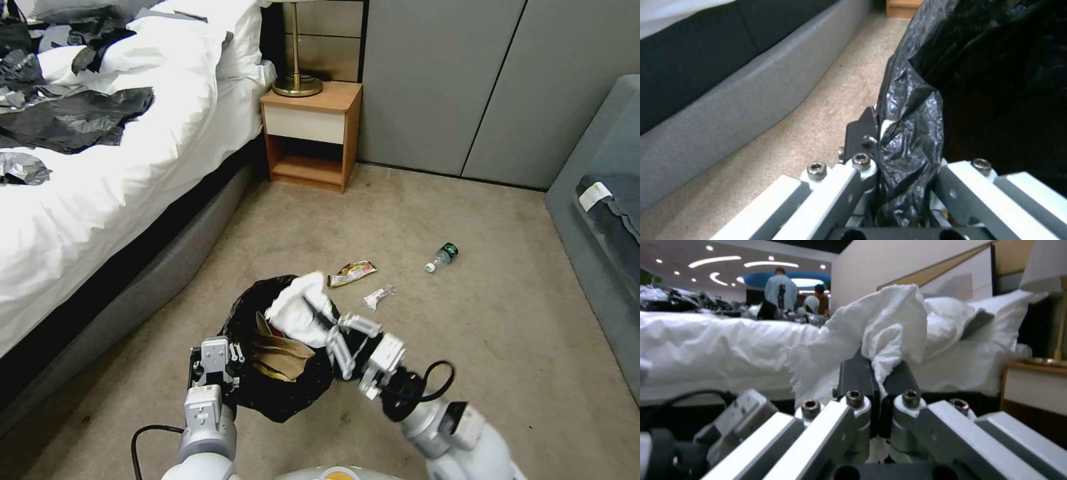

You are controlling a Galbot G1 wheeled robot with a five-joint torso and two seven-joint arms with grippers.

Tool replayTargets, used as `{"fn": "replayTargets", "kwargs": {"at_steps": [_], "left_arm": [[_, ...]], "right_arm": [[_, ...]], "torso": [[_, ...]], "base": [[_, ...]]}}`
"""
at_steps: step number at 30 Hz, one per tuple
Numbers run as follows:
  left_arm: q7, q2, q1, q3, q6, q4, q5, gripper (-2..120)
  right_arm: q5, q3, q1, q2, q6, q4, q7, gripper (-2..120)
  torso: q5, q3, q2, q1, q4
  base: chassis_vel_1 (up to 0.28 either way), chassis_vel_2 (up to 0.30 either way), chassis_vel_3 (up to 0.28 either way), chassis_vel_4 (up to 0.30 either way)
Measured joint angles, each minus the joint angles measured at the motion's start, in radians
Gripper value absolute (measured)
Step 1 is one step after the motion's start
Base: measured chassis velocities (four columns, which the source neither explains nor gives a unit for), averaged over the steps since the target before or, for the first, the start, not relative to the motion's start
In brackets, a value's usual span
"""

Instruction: Pick up the trash bin, then pick up the garbage from the floor and place it into the trash bin.

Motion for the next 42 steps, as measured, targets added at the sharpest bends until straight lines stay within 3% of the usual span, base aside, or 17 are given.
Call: {"fn": "replayTargets", "kwargs": {"at_steps": [12,19,29,31,37,42], "left_arm": [[0.0,-0.002,0.007,0.007,0.0,-0.004,0.004,3],[0.0,-0.005,0.019,0.018,-0.003,-0.008,0.016,3],[0.001,-0.007,0.027,0.024,-0.006,-0.011,0.026,3],[0.001,-0.009,0.028,0.029,-0.008,-0.011,0.031,3],[0.002,-0.01,0.028,0.031,-0.01,-0.01,0.035,3],[0.002,-0.011,0.025,0.032,-0.01,-0.008,0.035,3]], "right_arm": [[-0.02,-0.04,0.072,0.022,-0.036,-0.176,0.045,4],[-0.039,-0.1,0.129,0.015,-0.1,-0.231,0.14,32],[-0.066,-0.109,0.136,-0.01,-0.244,-0.177,0.243,64],[-0.055,-0.115,0.135,-0.026,-0.31,-0.15,0.28,76],[-0.032,-0.118,0.117,-0.069,-0.483,-0.07,0.366,96],[-0.029,-0.1,0.104,-0.107,-0.551,-0.021,0.356,108]], "torso": [[-0.0001,0.0,0.0,0.0,0.0001],[0.0,0.0,0.0,0.0,0.0002],[-0.0001,0.0,0.0,0.0,0.0001],[0.0,0.0,0.0,0.0,0.0001],[0.0,0.0,0.0,0.0,0.0001],[0.0,0.0,0.0,0.0,0.0001]], "base": [[0.0,0.0,0.0,0.0],[0.0,0.0,0.0,0.0],[0.0,0.0,0.0,0.0],[0.0,0.0,0.0,0.0],[0.0,0.0,0.0,0.0],[0.0,0.0,0.0,0.0]]}}
